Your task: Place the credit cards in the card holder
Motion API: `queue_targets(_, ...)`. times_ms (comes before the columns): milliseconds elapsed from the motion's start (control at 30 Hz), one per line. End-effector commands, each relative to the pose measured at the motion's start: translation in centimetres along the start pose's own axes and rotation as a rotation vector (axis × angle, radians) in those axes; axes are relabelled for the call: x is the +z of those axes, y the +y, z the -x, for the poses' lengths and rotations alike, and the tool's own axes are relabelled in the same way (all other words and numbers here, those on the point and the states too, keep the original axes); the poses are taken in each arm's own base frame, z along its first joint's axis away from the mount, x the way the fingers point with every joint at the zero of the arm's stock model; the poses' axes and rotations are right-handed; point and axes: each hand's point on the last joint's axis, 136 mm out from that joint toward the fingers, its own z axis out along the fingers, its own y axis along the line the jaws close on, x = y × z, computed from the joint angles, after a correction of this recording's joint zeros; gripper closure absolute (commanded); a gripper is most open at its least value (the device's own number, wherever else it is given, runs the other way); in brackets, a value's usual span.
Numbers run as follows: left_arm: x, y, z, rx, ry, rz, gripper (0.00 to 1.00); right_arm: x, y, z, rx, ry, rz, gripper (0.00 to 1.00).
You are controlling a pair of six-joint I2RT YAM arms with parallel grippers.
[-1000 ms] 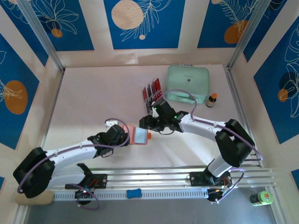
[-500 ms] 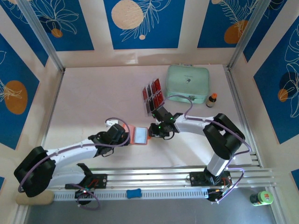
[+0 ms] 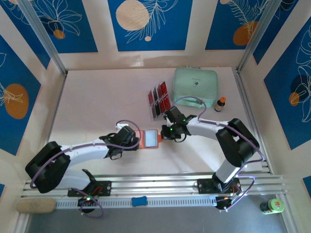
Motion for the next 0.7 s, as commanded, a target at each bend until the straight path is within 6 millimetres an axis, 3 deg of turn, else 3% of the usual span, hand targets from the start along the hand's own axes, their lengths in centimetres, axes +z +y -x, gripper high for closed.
queue_targets(0, 0.1, -0.7, 0.7, -0.003, -0.003, -0.027, 0.00, -0.7, -0.4, -1.2, -0.018, 0.042, 0.016, 0.92)
queue_targets(33, 0.1, -0.7, 0.6, -0.002, 0.000, -0.028, 0.00, -1.0, -0.3, -1.2, -0.018, 0.042, 0.021, 0.81)
queue_targets(100, 0.3, -0.8, 0.4, -0.004, 0.005, -0.031, 0.00, -1.9, 0.0, -0.8, -0.026, 0.028, 0.025, 0.73)
queue_targets(400, 0.3, -1.0, 0.3, -0.009, 0.014, -0.039, 0.00, -9.1, 2.3, 5.4, -0.123, -0.133, -0.024, 0.71)
queue_targets(533, 0.2, -0.7, 0.2, -0.028, 0.005, -0.039, 0.00, -10.1, 3.0, 8.3, -0.174, -0.158, -0.065, 0.71)
queue_targets(667, 0.1, -0.6, 0.3, -0.034, -0.004, -0.040, 0.00, -9.6, 3.3, 10.6, -0.210, -0.144, -0.126, 0.72)
